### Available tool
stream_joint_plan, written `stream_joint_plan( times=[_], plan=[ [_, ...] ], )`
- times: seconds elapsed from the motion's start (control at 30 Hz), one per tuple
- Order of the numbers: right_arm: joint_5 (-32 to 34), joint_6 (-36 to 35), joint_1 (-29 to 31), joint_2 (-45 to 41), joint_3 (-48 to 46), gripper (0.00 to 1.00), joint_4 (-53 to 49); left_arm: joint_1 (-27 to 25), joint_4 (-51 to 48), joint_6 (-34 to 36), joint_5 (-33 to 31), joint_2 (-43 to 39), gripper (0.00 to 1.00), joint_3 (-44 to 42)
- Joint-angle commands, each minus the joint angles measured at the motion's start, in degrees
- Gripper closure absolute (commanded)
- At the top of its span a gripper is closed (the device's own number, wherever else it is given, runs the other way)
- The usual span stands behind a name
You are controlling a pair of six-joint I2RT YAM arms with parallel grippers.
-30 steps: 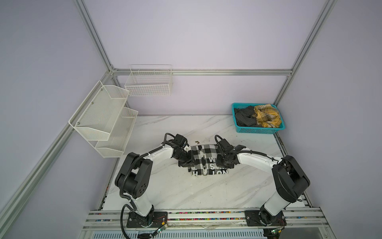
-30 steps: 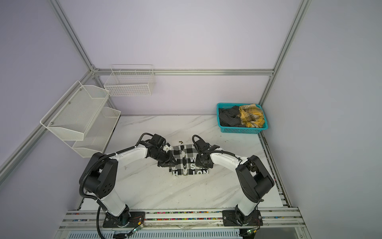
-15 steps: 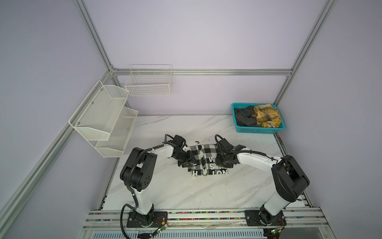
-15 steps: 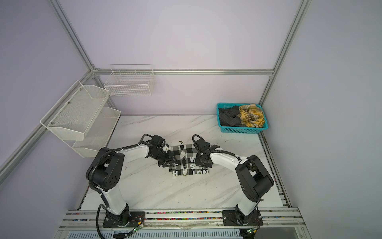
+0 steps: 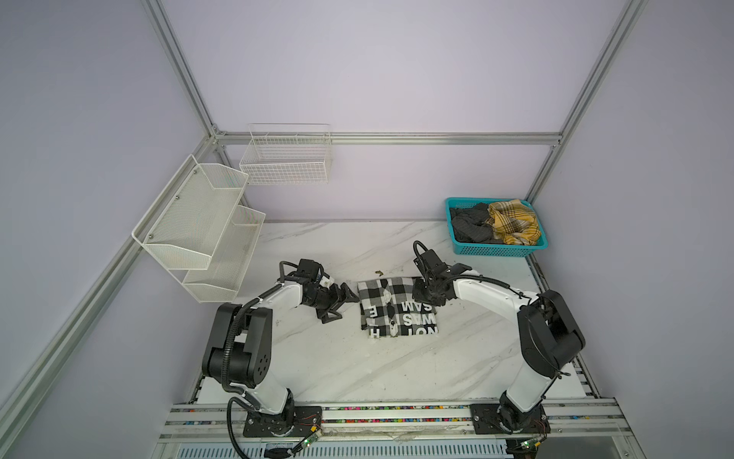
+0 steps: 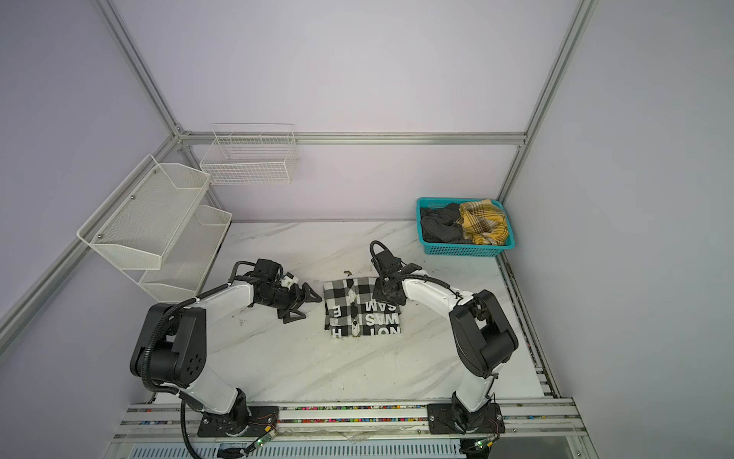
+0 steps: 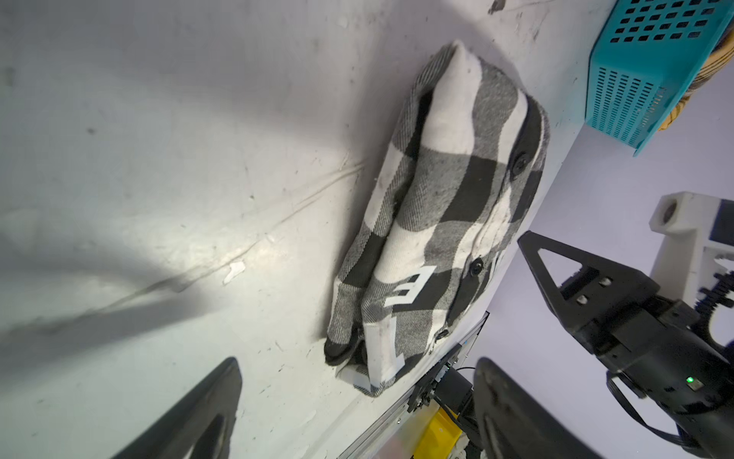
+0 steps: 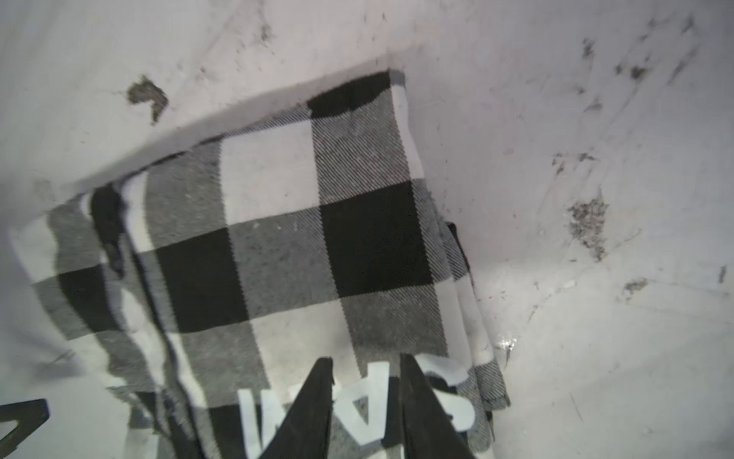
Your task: Fold and stack the long sleeve shirts
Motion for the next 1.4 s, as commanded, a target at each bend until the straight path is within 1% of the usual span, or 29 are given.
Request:
stream_joint_plan(
  times=[0.0,0.1,0.17,0.33,0.43,0.6,0.77,0.83,0.9,0.97,1.13,1.23,1.37],
  plan=[
    [0.67,-1.15,-0.70,2.01,-0.74,0.69,-1.06,-0.10,5.71,-1.26,4.05,0.95,0.08,-2.51],
    [1.24,-0.92,-1.10,2.70,-1.57,0.70,-0.98,-0.10,11.46,-3.64,6.22,2.64,0.06,-5.32],
    [1.22,-0.46,-1.48,2.74,-2.54,0.70,-0.95,-0.10,13.92,-3.96,6.65,4.41,0.05,-6.25],
    [0.06,-0.45,-2.55,4.24,-4.69,0.72,0.29,-0.10,18.07,-4.88,4.61,9.21,0.04,-7.64],
    [-0.96,-0.29,-2.97,5.08,-6.15,0.74,1.77,-0.10,18.60,-4.57,2.93,12.91,0.05,-7.03],
    [-1.90,0.42,-3.08,6.42,-7.46,0.75,3.25,-2.82,20.80,-6.76,0.28,16.26,0.06,-5.97],
    [-1.99,0.38,-3.19,7.20,-7.27,0.76,3.43,-5.18,29.18,-11.94,-0.10,21.08,0.07,-6.63],
    [-2.13,0.17,-3.19,7.49,-7.16,0.76,3.43,-5.84,32.26,-12.85,-0.04,23.60,0.07,-6.52],
    [-2.30,0.08,-3.28,7.99,-6.80,0.77,3.34,-6.40,33.99,-13.83,0.34,26.25,0.10,-6.22],
    [-2.36,-0.14,-3.28,8.25,-6.40,0.77,3.28,-7.37,39.36,-16.89,2.12,27.68,0.12,-7.39],
    [-2.93,-0.27,-3.28,8.21,-6.52,0.78,3.76,-11.18,44.03,-19.98,4.73,28.13,0.20,-6.48],
    [-2.96,-0.27,-3.28,7.93,-6.57,0.78,3.86,-11.53,48.61,-23.50,6.16,27.95,0.31,-6.99],
    [-3.14,-0.19,-3.28,7.53,-6.66,0.78,3.96,-11.52,50.22,-25.58,7.97,26.93,0.49,-5.97]
  ],
)
